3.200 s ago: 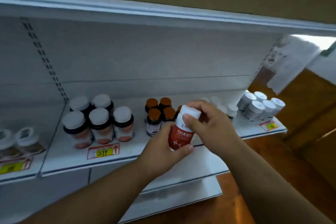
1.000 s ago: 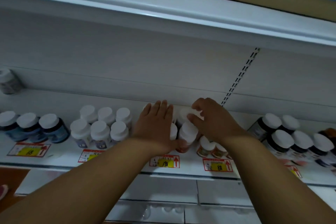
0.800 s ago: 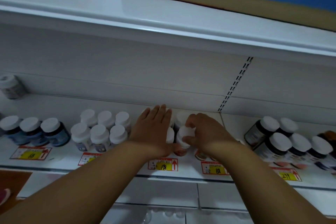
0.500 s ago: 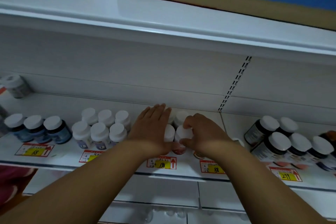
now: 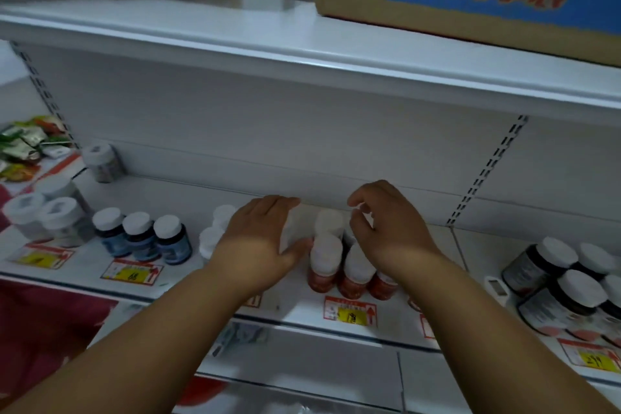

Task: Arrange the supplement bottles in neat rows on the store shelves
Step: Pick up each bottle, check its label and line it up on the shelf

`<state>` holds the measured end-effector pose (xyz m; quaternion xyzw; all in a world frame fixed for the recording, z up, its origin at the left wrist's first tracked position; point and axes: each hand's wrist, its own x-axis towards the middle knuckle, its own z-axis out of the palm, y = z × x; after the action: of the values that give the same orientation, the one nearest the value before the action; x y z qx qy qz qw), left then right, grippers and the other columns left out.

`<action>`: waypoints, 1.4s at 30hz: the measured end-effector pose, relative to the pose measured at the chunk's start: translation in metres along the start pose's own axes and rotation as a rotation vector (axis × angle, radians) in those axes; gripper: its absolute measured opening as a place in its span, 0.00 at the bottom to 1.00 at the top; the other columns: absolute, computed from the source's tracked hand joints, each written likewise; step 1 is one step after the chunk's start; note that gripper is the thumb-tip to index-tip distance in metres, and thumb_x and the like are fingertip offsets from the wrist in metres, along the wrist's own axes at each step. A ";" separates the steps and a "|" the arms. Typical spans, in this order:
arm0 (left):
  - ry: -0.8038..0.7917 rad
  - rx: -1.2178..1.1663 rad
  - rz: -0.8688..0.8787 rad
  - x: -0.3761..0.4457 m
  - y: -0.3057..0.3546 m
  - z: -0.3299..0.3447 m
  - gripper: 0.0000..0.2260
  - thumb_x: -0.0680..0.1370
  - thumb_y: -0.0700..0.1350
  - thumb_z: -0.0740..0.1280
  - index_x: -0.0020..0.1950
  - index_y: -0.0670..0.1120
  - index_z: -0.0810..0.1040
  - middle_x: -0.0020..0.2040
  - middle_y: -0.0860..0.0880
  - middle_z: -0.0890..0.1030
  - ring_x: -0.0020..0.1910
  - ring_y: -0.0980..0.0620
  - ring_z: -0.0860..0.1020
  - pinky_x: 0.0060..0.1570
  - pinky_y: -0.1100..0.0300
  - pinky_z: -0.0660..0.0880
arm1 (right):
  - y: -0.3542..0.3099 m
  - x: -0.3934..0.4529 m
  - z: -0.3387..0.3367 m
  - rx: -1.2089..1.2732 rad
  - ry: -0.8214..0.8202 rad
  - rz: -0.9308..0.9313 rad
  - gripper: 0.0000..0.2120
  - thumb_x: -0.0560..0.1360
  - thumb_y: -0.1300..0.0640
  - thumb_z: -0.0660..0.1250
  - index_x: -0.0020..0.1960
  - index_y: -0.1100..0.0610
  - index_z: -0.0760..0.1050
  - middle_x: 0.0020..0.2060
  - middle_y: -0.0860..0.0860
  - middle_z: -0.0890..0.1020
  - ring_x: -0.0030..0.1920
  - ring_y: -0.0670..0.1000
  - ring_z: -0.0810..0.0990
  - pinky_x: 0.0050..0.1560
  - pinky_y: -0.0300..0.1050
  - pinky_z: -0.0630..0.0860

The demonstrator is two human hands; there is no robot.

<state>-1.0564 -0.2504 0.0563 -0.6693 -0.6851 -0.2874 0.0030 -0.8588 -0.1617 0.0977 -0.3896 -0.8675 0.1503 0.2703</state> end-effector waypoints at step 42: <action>-0.018 -0.208 -0.237 -0.008 -0.401 -0.182 0.32 0.71 0.60 0.71 0.71 0.56 0.64 0.62 0.59 0.72 0.60 0.59 0.71 0.57 0.64 0.70 | -0.290 0.263 0.288 0.426 -0.236 0.311 0.26 0.62 0.35 0.68 0.49 0.54 0.78 0.42 0.52 0.83 0.38 0.51 0.81 0.36 0.45 0.78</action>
<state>-1.4932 -0.3055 0.0488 -0.5829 -0.7259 -0.3493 -0.1064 -1.3448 -0.1661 0.0944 -0.4321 -0.7717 0.4131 0.2171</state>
